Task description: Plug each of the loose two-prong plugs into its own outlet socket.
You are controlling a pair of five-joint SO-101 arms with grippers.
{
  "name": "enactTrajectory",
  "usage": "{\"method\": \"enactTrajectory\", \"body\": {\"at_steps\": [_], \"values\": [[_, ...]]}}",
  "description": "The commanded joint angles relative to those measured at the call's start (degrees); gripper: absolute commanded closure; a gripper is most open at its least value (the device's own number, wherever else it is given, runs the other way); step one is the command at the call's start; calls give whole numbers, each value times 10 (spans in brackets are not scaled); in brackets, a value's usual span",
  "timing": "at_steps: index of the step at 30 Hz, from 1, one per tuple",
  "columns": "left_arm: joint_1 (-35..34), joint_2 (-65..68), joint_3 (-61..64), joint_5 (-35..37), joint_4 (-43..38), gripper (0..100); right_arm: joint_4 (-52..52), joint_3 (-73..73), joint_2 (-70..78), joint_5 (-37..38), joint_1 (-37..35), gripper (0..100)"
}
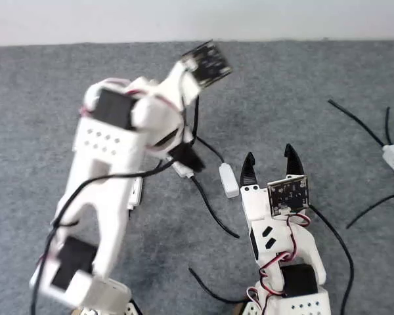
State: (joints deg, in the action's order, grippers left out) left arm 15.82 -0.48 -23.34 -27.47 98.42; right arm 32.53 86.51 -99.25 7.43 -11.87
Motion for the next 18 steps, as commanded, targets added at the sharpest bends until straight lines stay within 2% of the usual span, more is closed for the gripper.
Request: {"method": "enactTrajectory", "body": {"at_steps": [1,3,6,10,14,18], "values": [[-46,-178,132,-25,19,557,4,-3,-5,7,-10,735],[-68,-250,200,-29,12,620,4,4,-6,8,-21,735],[-106,-351,321,-29,-11,776,3,10,-7,8,-28,735],[-166,-455,512,-29,-91,976,3,11,-7,8,-29,735],[-185,-503,691,-30,-173,979,3,11,-7,8,-29,735],[-185,-497,770,-45,-222,979,3,11,-7,8,-29,735]]}}
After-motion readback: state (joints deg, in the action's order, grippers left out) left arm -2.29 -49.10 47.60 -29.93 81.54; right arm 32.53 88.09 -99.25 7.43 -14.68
